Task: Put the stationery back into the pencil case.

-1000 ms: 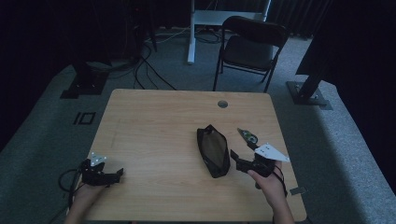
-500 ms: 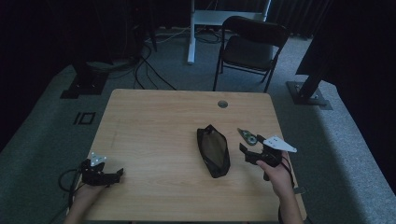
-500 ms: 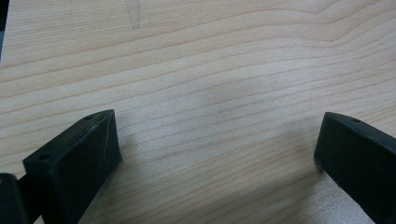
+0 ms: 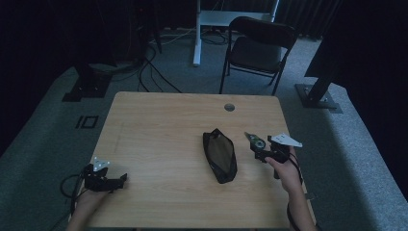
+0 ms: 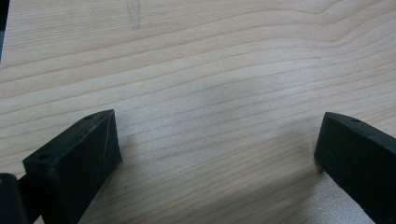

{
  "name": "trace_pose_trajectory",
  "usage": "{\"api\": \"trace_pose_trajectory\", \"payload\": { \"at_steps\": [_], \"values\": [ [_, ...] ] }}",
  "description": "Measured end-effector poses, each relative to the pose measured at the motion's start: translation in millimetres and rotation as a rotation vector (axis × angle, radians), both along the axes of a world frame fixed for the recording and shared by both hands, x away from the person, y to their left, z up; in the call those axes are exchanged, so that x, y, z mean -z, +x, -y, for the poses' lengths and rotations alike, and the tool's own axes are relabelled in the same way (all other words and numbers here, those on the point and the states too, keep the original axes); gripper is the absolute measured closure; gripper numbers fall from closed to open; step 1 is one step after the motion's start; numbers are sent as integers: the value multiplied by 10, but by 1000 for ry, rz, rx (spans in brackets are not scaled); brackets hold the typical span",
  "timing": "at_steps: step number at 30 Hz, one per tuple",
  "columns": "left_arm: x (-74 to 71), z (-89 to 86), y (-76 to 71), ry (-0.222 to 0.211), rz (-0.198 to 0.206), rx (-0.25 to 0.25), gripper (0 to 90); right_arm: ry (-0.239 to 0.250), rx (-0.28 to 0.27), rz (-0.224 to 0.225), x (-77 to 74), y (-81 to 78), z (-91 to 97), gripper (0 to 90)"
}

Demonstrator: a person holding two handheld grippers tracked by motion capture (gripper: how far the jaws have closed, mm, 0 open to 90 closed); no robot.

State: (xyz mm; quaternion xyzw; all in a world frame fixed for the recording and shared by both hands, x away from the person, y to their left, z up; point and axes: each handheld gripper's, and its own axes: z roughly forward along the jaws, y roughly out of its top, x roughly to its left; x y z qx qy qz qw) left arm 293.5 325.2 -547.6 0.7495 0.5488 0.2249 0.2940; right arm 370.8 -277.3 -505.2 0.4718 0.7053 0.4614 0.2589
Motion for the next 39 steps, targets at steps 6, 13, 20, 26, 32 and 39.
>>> {"api": "trace_pose_trajectory", "payload": {
  "at_steps": [6, 13, 20, 26, 32, 39],
  "values": [
    [0, 0, 0, 0, 0, 0, 4, -27, 0, -30, 91, 138, -4, 131],
    [0, 0, 0, 0, 0, 0, 4, -48, -2, -68, 209, 293, 18, 135],
    [0, 1, 0, -1, 0, 0, 4, -88, -7, -113, 335, 446, -1, 142],
    [0, 1, 0, -1, 0, -1, 4, -142, 10, -139, 379, 587, 5, 165],
    [0, 1, 0, -1, 0, 0, 4, -152, 25, -175, 428, 681, 58, 201],
    [0, 1, 0, -1, 0, 0, 4, -176, 4, -209, 441, 714, 15, 324]
  ]
}}
